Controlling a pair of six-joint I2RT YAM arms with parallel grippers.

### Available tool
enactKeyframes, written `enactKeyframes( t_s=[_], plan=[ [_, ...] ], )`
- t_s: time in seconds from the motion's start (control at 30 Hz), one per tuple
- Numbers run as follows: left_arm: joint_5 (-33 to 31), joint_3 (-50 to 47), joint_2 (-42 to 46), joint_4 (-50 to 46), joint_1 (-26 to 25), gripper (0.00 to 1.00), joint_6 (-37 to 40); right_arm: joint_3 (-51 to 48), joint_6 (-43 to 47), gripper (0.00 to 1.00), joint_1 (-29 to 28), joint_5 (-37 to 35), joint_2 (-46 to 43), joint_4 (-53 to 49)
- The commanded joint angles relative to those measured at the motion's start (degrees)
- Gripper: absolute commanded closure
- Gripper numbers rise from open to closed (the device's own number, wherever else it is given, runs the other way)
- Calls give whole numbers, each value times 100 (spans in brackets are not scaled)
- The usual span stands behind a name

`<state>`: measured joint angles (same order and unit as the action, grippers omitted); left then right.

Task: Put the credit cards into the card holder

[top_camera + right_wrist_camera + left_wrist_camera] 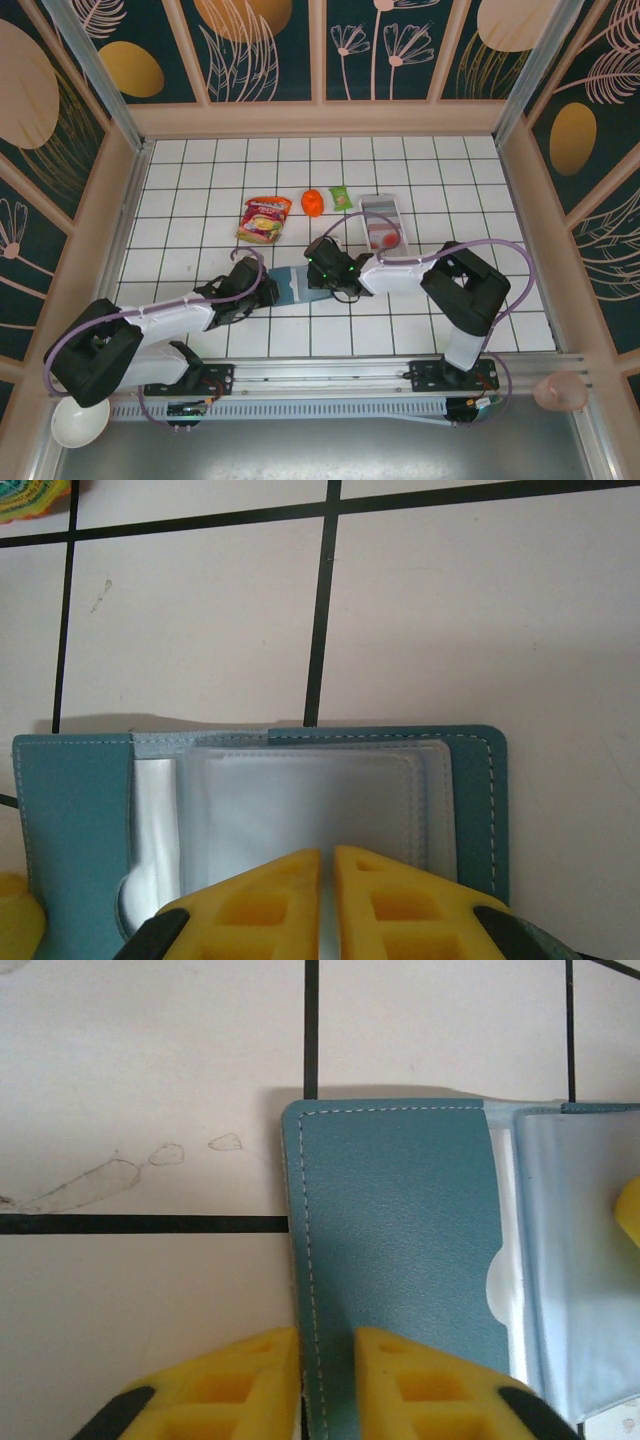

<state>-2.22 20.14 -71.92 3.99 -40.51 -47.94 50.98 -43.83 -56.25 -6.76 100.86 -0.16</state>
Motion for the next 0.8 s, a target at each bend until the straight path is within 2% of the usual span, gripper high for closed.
enactKeyframes(
  t_s=[0.0,0.1,0.43,0.77],
  plan=[
    [79,-49,80,-335,17,86,-73,-75,-108,85,-129,-66,45,-474],
    [114,-63,276,-248,17,79,-54,22,-73,85,-191,16,26,-440],
    [310,-177,-280,110,17,84,-21,184,-133,85,-343,231,44,-267],
    [311,-250,-195,144,22,84,-7,172,-444,85,-334,558,-30,512]
  ],
)
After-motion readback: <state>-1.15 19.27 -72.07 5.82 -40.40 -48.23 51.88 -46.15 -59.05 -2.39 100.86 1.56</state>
